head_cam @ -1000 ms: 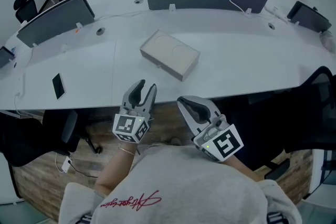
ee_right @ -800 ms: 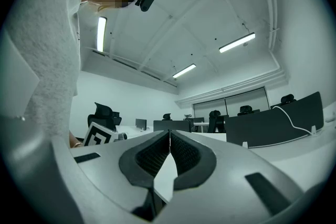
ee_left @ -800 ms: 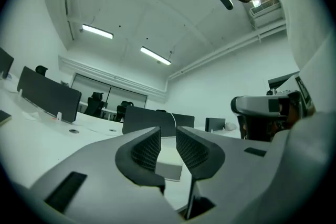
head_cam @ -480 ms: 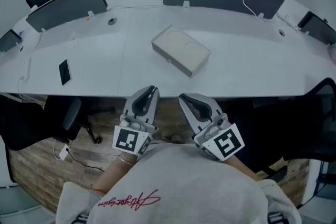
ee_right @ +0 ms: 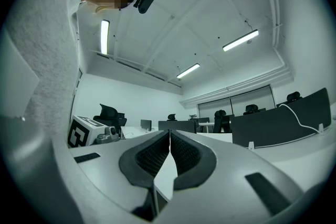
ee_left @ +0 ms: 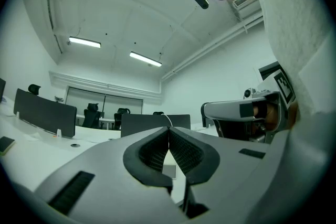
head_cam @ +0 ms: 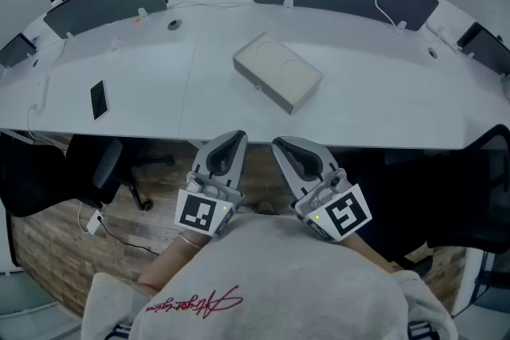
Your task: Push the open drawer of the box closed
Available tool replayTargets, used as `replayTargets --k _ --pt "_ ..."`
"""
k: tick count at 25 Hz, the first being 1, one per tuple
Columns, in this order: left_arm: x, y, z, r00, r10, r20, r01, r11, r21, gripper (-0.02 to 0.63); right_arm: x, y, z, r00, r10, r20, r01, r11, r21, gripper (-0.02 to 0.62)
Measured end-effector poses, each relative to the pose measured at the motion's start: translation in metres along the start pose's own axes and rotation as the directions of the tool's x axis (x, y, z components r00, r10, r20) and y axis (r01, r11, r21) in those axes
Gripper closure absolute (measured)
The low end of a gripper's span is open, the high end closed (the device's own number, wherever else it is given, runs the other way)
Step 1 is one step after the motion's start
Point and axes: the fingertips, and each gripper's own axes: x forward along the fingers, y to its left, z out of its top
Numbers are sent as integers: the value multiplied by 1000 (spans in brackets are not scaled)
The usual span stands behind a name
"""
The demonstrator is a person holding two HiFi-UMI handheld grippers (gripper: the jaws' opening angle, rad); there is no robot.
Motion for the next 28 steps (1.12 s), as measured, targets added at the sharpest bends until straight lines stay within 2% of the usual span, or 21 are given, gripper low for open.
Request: replayTargets --k 6,28 --pt "4 -15 -8 999 -32 -13 32 999 0 588 -2 -3 -3 1000 11 -18 -11 999 -34 577" --pt "6 -9 -15 999 4 -40 -4 1000 -14 588 5 -5 -8 998 54 -13 -54 999 -9 577"
